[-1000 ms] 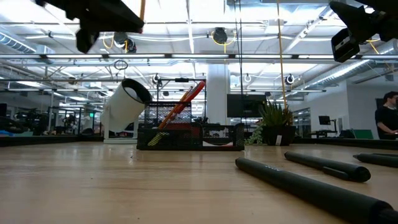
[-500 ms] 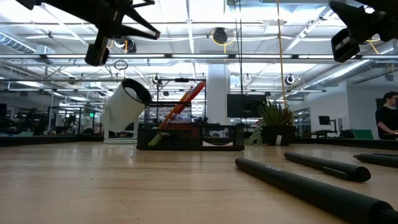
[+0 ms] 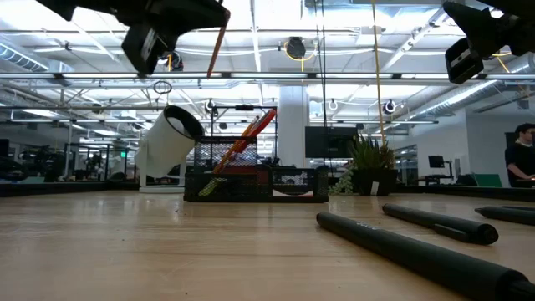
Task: Pick and place office supplies into organizer
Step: Put the orange pencil into the black desk organizer
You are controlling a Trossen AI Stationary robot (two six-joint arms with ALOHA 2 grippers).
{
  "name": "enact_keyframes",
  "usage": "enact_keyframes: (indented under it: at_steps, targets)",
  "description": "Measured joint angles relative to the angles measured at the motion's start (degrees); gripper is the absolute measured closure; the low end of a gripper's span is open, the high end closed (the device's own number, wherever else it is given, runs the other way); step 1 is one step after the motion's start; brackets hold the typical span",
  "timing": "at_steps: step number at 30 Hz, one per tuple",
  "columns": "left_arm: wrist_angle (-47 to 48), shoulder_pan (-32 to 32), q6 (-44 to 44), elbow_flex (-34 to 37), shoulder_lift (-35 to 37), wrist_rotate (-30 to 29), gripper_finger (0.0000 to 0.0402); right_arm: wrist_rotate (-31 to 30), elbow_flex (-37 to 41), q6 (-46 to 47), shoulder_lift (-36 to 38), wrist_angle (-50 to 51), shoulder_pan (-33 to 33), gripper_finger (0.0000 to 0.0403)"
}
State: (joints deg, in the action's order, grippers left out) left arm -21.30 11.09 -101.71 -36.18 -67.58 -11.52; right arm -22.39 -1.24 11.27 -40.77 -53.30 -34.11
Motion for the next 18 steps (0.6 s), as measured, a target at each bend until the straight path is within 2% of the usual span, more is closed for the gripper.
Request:
enact_keyframes:
  at_steps: [5,11,18]
  targets:
    - [0.0,-1.3,-7.6,0.0,-0.1,-0.7,0.038,0.0,0.0,0.0,0.0,0.0,0.0,0.0314]
    - [1.0,-2.2,-5.4,0.0,-0.1,-0.4,0.038,0.0,0.0,0.0,0.0,0.0,0.0,0.0314]
    - [5.7,-2.0,-2.6,0.0,-0.5,-7.3,0.038,0.0,0.0,0.0,0.0,0.0,0.0,0.0314]
